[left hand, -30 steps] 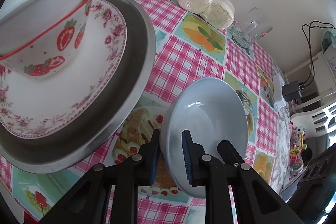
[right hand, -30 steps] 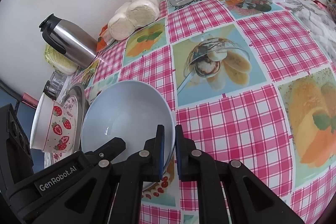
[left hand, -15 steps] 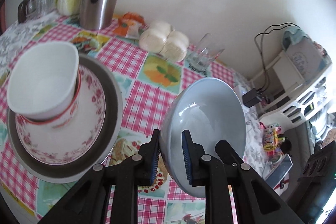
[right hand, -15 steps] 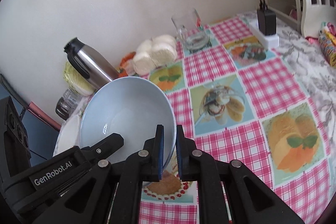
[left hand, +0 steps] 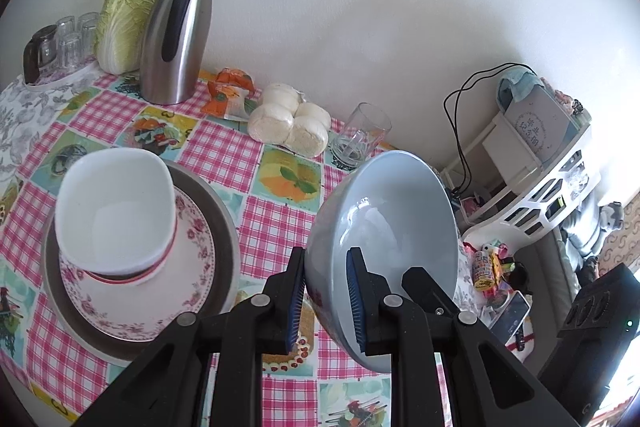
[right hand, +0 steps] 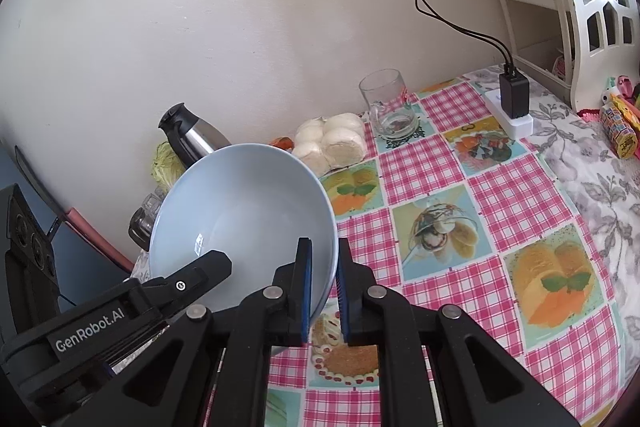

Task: Organize plates and bowls
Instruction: 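Lift and carry the pale blue bowl over the basin with the right gripper, then lower the pale blue bowl into the stacked bowls and open the right gripper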

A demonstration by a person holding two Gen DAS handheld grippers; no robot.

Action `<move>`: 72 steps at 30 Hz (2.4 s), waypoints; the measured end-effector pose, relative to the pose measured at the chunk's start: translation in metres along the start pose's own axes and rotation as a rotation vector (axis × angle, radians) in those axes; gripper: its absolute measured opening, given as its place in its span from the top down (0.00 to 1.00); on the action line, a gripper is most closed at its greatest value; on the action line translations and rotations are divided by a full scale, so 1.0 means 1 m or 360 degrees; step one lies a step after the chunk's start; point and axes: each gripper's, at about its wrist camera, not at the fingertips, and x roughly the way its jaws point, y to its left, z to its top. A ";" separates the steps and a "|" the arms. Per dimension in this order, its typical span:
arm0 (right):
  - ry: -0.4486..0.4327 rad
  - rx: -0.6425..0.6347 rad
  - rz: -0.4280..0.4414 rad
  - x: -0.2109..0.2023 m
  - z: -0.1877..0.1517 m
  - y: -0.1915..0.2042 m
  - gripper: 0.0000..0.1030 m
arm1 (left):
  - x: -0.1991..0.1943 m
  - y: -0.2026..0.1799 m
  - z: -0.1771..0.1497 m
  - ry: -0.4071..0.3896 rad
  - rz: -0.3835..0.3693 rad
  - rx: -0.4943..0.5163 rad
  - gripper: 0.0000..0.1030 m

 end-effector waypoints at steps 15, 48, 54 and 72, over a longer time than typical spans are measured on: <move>0.0077 -0.0066 0.0009 0.032 -0.017 0.047 0.88 | -0.014 0.064 0.018 0.0015 -0.0006 -0.0108 0.78; 0.0107 -0.0194 0.0082 0.101 -0.060 0.126 0.88 | -0.007 0.184 0.038 0.0012 0.0090 -0.0358 0.75; 0.0125 -0.0174 0.0092 0.107 -0.062 0.124 0.88 | -0.007 0.174 0.039 -0.0011 0.0143 -0.0269 0.62; 0.0133 -0.0177 0.0091 0.114 -0.064 0.120 0.87 | -0.031 0.167 0.046 -0.0169 0.0208 -0.0156 0.36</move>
